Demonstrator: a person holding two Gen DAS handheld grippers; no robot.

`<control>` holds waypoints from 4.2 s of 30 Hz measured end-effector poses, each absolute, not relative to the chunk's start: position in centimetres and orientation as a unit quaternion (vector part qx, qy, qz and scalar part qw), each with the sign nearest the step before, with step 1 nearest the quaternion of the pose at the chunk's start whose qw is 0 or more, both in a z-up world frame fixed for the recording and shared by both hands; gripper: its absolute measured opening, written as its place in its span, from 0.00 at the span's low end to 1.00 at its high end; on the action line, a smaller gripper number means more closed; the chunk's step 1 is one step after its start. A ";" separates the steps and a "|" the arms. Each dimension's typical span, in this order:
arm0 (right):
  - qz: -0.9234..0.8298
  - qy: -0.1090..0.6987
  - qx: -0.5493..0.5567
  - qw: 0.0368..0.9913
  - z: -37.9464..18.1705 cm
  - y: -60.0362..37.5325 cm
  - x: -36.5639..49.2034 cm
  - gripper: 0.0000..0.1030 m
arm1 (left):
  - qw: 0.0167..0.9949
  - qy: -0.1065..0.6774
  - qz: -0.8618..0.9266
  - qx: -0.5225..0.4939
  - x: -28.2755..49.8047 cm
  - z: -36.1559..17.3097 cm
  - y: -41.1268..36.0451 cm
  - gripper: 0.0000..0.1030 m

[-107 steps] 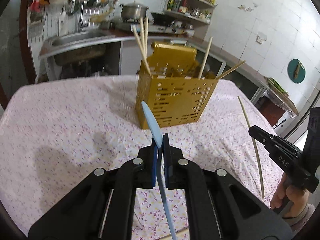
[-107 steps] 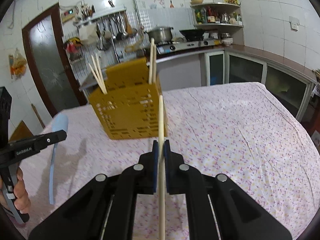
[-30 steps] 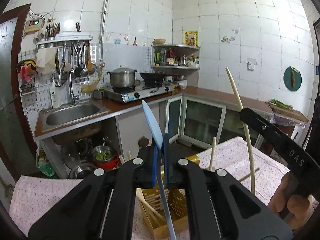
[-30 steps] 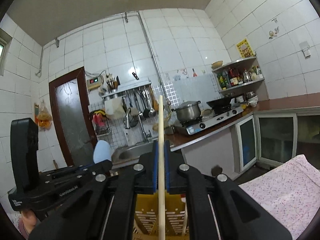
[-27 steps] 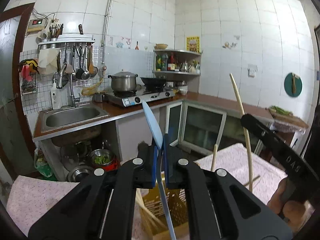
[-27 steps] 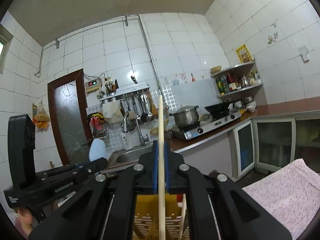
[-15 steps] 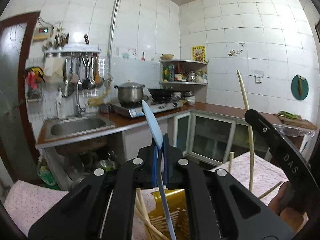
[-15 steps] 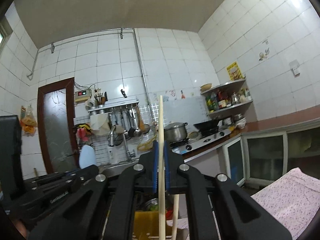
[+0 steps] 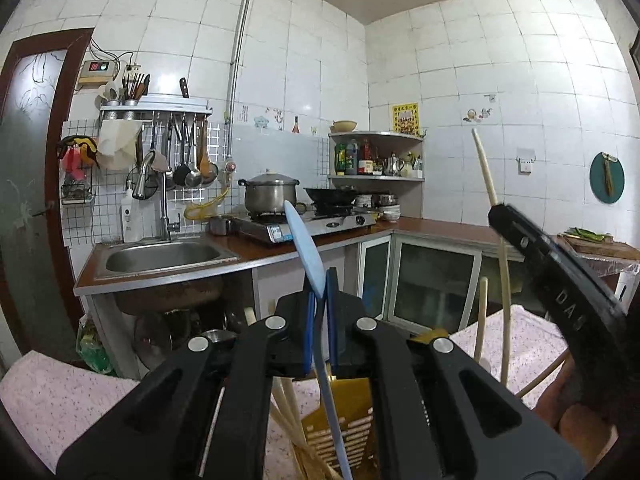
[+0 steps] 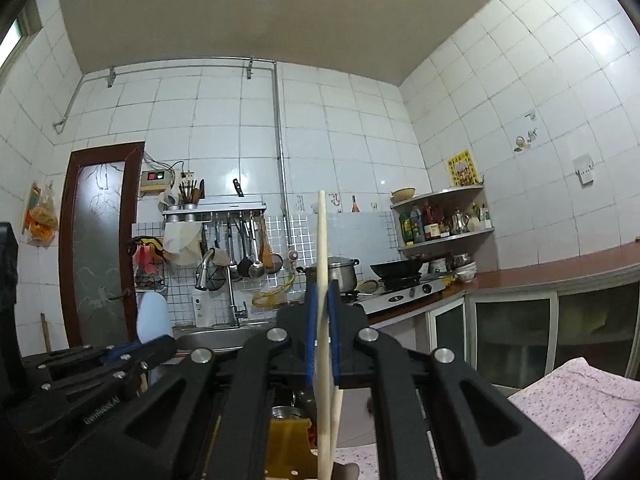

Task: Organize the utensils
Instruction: 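Lower the spatula and chopstick into the holder and open both tools, then grasp a chopstick lying on the cloth with the left tool, then grasp the green-handled fork by its handle with the right tool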

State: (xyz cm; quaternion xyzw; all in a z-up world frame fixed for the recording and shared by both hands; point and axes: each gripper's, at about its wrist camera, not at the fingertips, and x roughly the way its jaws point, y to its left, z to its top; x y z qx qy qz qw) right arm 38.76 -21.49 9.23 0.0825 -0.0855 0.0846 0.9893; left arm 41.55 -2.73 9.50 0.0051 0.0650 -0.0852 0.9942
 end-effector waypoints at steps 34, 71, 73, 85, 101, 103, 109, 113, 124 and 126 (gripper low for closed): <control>0.118 0.070 0.006 0.991 8.8 -22.6 35.5 0.14 | 0.976 0.193 -0.092 -0.043 38.4 8.2 0.0 0.58; 0.046 0.336 0.026 0.940 -2.5 -27.9 22.6 0.69 | 0.926 0.364 -0.096 -0.026 21.0 -0.2 4.2 0.95; 0.039 0.340 0.034 0.939 -2.6 -28.5 22.7 0.69 | 0.924 0.365 -0.115 -0.022 20.4 -0.5 3.6 0.95; -0.001 0.351 0.057 0.934 -2.5 -31.0 23.2 0.69 | 0.881 0.406 -0.234 0.064 19.1 -3.6 -2.9 0.87; 0.000 0.354 0.041 0.935 -1.7 -30.4 24.3 0.69 | 0.855 0.434 -0.253 0.130 20.0 -5.2 -7.0 0.43; 0.003 0.354 0.035 0.935 -1.7 -29.9 24.3 0.69 | 0.855 0.441 -0.246 0.121 20.9 -5.1 -7.0 0.20; 0.023 0.356 0.023 0.934 -1.3 -28.4 24.2 0.69 | 0.857 0.467 -0.214 0.042 24.1 -4.3 -4.2 0.04; 0.047 0.364 0.016 0.930 -1.5 -27.1 24.3 0.69 | 0.860 0.476 -0.185 -0.016 26.0 -3.7 -0.7 0.04; 0.137 0.423 -0.029 0.895 -3.2 -19.7 25.2 0.69 | 0.871 0.474 -0.126 -0.023 27.5 -3.4 4.0 0.04; 0.142 0.429 -0.042 0.891 -3.4 -18.4 25.5 0.69 | 0.873 0.472 -0.122 -0.016 27.2 -3.3 4.3 0.04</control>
